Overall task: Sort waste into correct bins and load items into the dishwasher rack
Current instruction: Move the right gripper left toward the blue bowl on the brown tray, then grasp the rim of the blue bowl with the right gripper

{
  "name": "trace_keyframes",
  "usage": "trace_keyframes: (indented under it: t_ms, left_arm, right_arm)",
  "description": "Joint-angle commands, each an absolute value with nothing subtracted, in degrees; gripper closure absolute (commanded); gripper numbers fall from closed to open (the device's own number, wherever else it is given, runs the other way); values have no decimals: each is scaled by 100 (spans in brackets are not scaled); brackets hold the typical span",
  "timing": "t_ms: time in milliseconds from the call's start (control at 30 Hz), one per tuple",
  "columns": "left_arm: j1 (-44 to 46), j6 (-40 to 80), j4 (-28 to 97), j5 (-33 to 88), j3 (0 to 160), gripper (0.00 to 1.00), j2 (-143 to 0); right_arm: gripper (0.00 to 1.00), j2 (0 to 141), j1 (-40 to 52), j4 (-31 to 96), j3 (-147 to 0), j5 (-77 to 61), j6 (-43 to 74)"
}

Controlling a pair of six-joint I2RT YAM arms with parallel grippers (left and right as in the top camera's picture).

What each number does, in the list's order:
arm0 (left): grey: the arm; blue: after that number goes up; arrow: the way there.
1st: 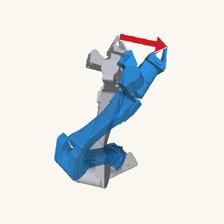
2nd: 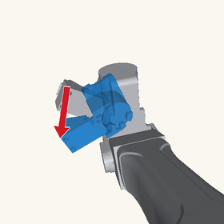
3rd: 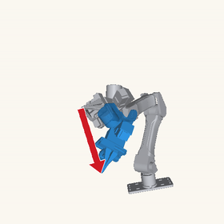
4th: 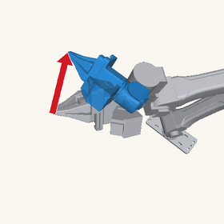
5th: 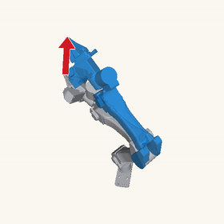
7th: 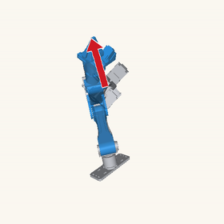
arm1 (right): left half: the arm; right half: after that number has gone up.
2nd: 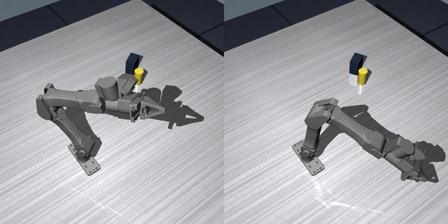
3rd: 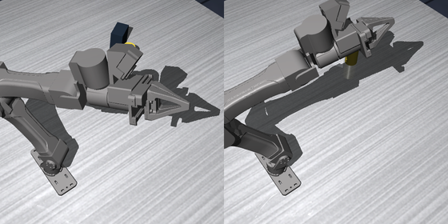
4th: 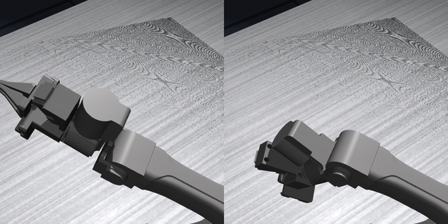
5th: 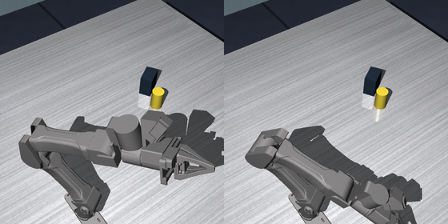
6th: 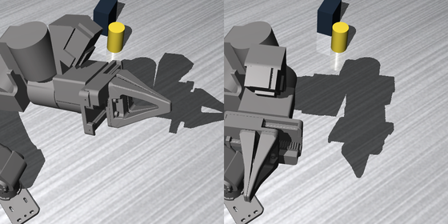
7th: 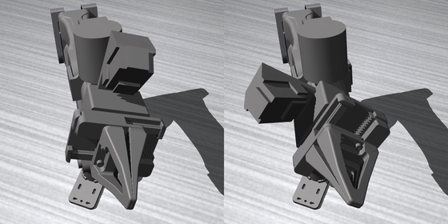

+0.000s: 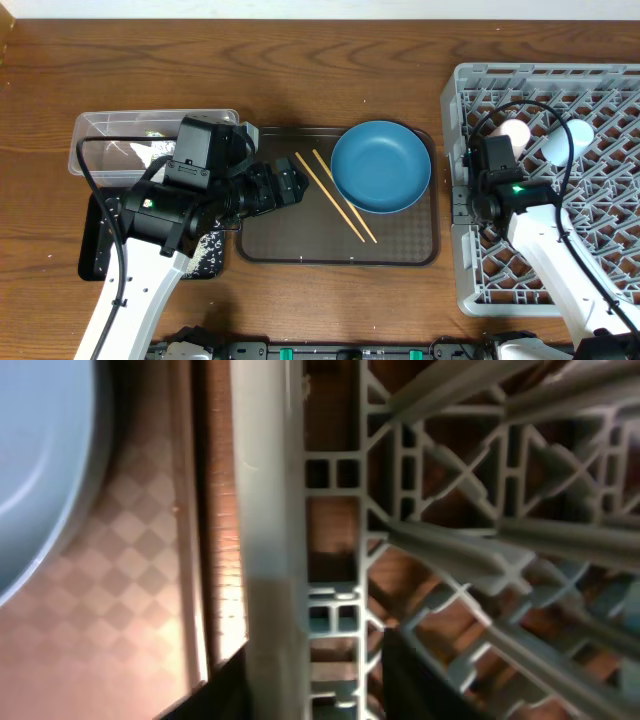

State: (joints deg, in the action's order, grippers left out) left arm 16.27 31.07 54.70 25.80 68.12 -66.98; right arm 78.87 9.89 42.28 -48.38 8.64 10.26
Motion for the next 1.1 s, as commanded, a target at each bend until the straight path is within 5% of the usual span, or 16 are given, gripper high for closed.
trace_keyframes:
  t_ms: [0,333,567,833,1067]
  left_arm:
    - [1603,3026,5481,2635,6882,2,-6698]
    - [1603,3026,5481,2635,6882,2,-6698]
    - [1603,3026,5481,2635,6882,2,-6698]
    - [1603,3026,5481,2635,6879,2,-6698]
    - [1603,3026,5481,2635,6882,2,-6698]
  right_arm:
    - [55,7907,972,4228,-5076,963,1017]
    - [45,7907,985,5531,-6790,596,1022]
    - [1,7902,1105,5614,-7404,-1142,1022]
    - [1,7922,1704,4228,-6858,-1431,1015]
    - [12,8167,2145,3096,-6370,211,1004]
